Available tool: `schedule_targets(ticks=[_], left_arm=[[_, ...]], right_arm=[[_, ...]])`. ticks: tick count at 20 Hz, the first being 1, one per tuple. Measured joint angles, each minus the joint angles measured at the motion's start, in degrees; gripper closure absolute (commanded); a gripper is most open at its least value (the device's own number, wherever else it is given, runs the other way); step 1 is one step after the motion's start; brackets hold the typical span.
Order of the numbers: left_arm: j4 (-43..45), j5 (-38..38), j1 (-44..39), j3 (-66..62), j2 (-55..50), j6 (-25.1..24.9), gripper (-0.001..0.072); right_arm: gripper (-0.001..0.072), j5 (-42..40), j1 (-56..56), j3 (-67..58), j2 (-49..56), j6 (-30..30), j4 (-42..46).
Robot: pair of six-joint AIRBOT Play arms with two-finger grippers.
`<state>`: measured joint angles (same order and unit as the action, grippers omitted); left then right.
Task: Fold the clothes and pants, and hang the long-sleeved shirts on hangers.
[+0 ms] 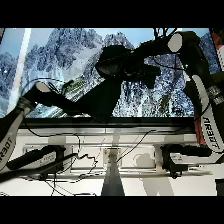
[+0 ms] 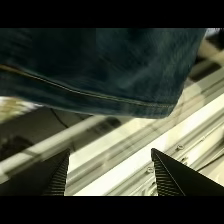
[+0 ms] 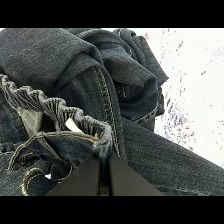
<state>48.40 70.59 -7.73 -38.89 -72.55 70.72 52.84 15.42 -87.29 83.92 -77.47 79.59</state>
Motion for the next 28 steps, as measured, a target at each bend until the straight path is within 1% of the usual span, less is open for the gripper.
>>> schedule_targets(ticks=[3,7,10,11,12,14,15,16,17,21,23,25,28], left_arm=[[-2.4,-4.3,-5.6,1.4,-0.1,4.5,0.0133],[-7.6,-8.3,-11.4,2.0,-2.0,8.7,0.0133],[-11.4,-11.5,-15.2,2.2,-4.5,10.4,0.0136],[-13.1,-12.9,-16.2,2.2,-5.4,10.8,0.0207],[-14.4,-14.2,-16.9,2.2,-6.2,11.4,0.0312],[-16.4,-16.5,-17.7,2.2,-7.3,11.5,0.0449],[-16.9,-17.3,-18.0,2.2,-7.7,11.6,0.058],[-17.4,-18.2,-18.2,2.0,-8.0,11.7,0.0669],[-17.9,-18.7,-18.4,1.6,-8.2,11.6,0.069],[-18.6,-19.7,-17.6,-1.9,-7.8,10.0,0.0691],[-18.8,-19.9,-15.0,-5.1,-7.0,8.6,0.0691],[-18.8,-20.1,-10.2,-8.4,-6.1,7.7,0.0692],[-18.8,-20.3,2.0,-14.6,-5.3,7.0,0.0693]], right_arm=[[0.0694,0.0,0.0,0.0,0.0,0.0,-0.1],[0.0693,0.1,0.0,0.0,0.0,0.0,-0.2],[0.0693,0.1,0.0,0.0,0.0,0.0,-0.5],[0.0693,0.1,0.0,0.0,0.0,-0.1,-0.7],[0.0694,0.1,0.0,0.0,0.0,0.0,-1.0],[0.0694,0.1,0.0,0.0,0.0,-0.1,-1.4],[0.0693,0.1,0.0,0.0,0.0,-0.1,-1.5],[0.0693,0.1,0.0,0.0,0.0,-0.1,-1.6],[0.0693,0.1,0.0,0.0,0.0,-0.1,-1.7],[0.0693,-0.1,-0.1,0.0,-0.1,-0.1,-1.6],[0.0693,-1.3,-0.1,0.0,-0.1,-0.3,-0.1],[0.0693,-4.6,-0.5,-0.1,-0.4,-2.3,1.7],[0.0693,-10.7,-2.9,-1.6,-0.8,-7.7,3.6]])
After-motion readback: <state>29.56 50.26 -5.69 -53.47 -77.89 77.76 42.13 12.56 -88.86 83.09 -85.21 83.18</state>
